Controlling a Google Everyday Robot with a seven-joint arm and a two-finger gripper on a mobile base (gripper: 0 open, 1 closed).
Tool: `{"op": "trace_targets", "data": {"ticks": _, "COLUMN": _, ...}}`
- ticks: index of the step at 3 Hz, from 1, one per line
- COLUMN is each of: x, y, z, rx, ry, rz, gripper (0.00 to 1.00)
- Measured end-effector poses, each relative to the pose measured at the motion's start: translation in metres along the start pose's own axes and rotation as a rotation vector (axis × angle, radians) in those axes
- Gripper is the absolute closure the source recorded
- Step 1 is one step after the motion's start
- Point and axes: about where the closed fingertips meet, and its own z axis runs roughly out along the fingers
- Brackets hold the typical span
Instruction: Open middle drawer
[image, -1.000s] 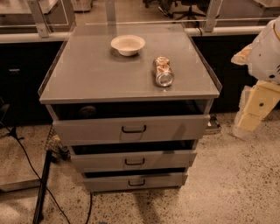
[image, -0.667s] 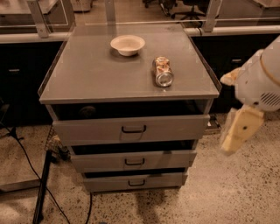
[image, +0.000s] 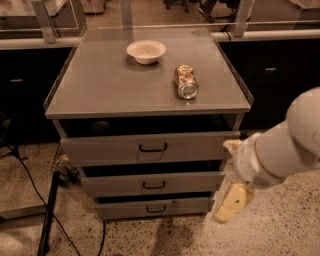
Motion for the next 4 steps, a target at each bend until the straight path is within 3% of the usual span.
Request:
{"op": "trace_targets", "data": {"ticks": 1, "x": 0.017, "y": 0.022, "z": 0.062, "rx": -0.046, "ry": -0.012, "rz": 0.042, "gripper": 0.00}}
{"op": "trace_targets", "data": {"ticks": 3, "x": 0.026, "y": 0.023, "z": 0.078, "rx": -0.014, "ry": 0.006, "rz": 0.000, "gripper": 0.00}}
{"op": "trace_targets", "data": {"ticks": 4, "x": 0.044, "y": 0.010, "z": 0.106, "rx": 0.033, "ry": 0.024, "rz": -0.047, "gripper": 0.00}}
